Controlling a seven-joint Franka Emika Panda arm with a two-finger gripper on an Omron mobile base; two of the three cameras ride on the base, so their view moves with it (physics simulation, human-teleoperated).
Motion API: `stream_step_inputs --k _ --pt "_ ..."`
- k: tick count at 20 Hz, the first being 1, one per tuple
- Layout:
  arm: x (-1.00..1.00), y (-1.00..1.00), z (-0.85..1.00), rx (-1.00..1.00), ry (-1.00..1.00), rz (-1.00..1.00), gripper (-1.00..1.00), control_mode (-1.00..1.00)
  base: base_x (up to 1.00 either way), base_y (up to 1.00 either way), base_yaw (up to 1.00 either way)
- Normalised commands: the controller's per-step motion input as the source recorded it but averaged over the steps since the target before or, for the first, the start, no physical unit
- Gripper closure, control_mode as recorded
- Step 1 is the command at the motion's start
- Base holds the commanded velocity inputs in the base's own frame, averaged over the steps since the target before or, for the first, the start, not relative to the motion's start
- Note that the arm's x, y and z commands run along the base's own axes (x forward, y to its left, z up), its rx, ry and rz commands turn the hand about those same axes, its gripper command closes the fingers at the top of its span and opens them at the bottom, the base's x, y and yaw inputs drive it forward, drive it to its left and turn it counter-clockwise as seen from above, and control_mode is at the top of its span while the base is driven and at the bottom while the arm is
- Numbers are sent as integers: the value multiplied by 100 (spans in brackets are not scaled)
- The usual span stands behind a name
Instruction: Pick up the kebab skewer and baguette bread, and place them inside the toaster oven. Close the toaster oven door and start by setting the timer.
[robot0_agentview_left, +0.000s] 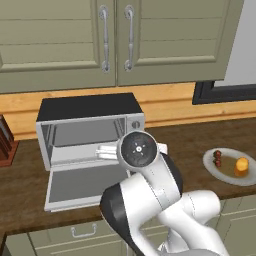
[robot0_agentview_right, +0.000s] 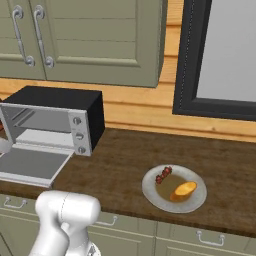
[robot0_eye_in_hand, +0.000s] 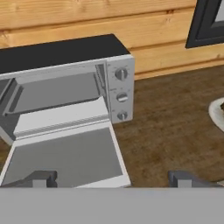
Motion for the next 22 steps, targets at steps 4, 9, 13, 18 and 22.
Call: stream_step_inputs --k 4,9,13,18,22 --pt "10 6 -5 0 -15 0 -100 -100 0 0 0" --pt "22 13 0 0 -5 0 -100 -100 0 0 0" --pt "1 43 0 0 -7 0 -100 -100 0 0 0" --pt "27 24 0 0 -6 0 -100 -100 0 0 0" --pt "60 28 0 0 0 0 -100 -100 0 0 0"
